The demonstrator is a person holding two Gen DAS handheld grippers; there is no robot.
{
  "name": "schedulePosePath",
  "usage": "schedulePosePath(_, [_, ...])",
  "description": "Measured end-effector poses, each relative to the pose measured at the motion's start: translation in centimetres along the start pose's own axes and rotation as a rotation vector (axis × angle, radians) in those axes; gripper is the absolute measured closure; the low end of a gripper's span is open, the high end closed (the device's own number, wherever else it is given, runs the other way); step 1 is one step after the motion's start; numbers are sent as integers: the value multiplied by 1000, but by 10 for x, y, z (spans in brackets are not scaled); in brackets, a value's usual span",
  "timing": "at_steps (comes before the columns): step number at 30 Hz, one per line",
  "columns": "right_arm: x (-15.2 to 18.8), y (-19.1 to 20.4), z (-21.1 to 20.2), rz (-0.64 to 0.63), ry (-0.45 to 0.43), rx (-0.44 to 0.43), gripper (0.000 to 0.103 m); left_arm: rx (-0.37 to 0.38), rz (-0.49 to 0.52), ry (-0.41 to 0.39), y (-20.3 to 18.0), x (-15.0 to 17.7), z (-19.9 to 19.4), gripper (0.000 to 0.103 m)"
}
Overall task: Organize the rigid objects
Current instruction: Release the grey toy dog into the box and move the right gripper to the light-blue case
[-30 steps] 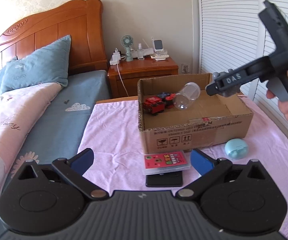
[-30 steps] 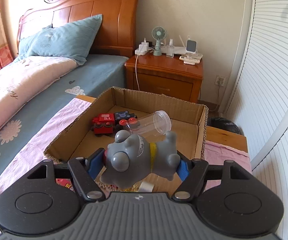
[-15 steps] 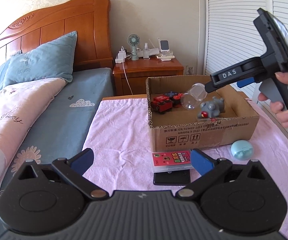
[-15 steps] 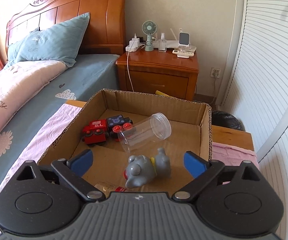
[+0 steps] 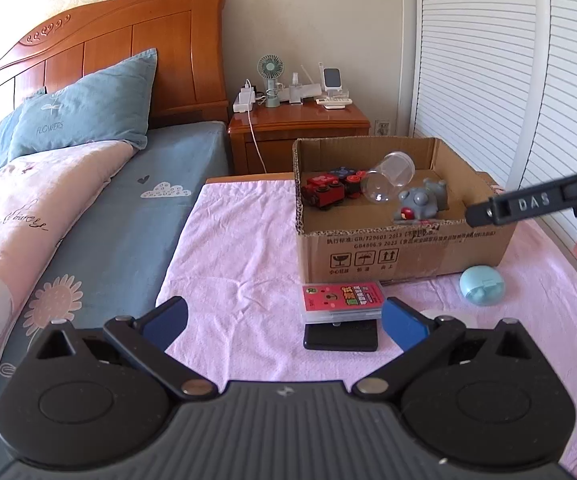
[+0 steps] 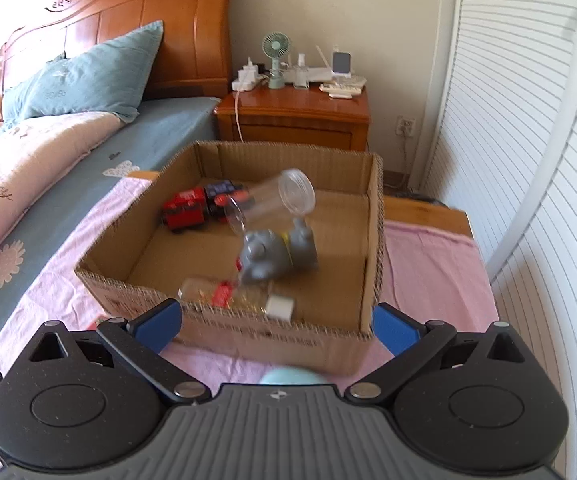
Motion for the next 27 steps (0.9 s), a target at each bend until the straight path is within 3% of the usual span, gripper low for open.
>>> schedulePosePath(11, [58,-8,41,64,99,50,0,-2,-20,38,5,8,6,1])
schedulePosePath(21, [64,-4,76,52,138,110,0,39,-34,93,7,14,24,1])
schedulePosePath(27, [68,-15,75,70,120,127,0,70,-37,127,3,19,38,1])
Point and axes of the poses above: each gripper's, at about its wrist camera, not at the fingertips, and z roughly the way its jaws point, y to its left, x to its underside, the point moved 8 cm from there along z, roughly the way its jaws point, and after that the axes turned 9 degrees about -z, right-handed, at the moved point
